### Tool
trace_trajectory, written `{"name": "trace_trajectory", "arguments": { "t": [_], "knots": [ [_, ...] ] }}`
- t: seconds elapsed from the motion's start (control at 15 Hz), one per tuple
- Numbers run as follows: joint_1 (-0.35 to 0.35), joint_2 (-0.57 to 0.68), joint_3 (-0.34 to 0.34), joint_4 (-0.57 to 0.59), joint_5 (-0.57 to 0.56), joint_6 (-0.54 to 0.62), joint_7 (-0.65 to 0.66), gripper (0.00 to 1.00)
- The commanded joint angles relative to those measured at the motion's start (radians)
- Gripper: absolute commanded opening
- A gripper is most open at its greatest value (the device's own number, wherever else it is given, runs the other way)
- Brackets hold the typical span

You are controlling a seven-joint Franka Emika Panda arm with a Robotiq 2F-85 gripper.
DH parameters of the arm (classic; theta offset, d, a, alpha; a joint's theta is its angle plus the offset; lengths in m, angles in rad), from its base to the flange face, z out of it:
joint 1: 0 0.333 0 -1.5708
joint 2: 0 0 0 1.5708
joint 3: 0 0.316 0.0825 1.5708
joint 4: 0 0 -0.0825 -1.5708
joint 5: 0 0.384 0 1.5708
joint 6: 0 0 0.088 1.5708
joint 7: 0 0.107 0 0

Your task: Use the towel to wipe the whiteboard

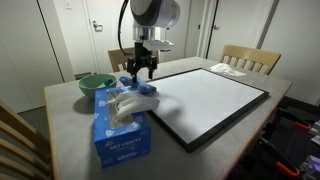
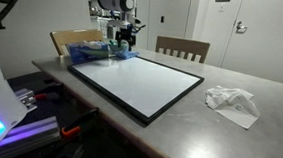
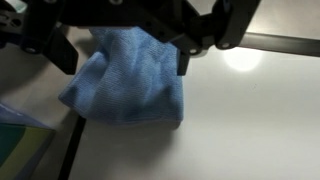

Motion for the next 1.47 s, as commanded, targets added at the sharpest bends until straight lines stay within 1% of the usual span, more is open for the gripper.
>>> {"name": "trace_trajectory", "arguments": {
  "t": [0.0,0.4,0.47,0.53,0.6,0.67,0.93,1.0,1.07,1.2,1.4],
  "knots": [
    [0.029,0.045,-0.023,0.049,-0.029,0.016,0.034,1.0],
    [0.077,0.062,-0.071,0.083,-0.11,0.049,0.088,1.0],
    [0.077,0.066,-0.07,0.091,-0.112,0.046,0.09,0.93],
    [0.074,0.072,-0.068,0.097,-0.111,0.047,0.087,0.91],
    [0.07,0.077,-0.063,0.1,-0.106,0.049,0.082,0.86],
    [0.066,0.08,-0.059,0.102,-0.101,0.052,0.077,0.9],
    [0.058,0.102,-0.052,0.109,-0.09,0.057,0.069,0.92],
    [0.056,0.11,-0.05,0.114,-0.088,0.058,0.067,0.94],
    [0.054,0.119,-0.049,0.116,-0.087,0.059,0.065,0.93],
    [0.055,0.133,-0.049,0.124,-0.086,0.058,0.064,0.68],
    [0.054,0.14,-0.048,0.131,-0.086,0.061,0.062,0.46]
  ]
}}
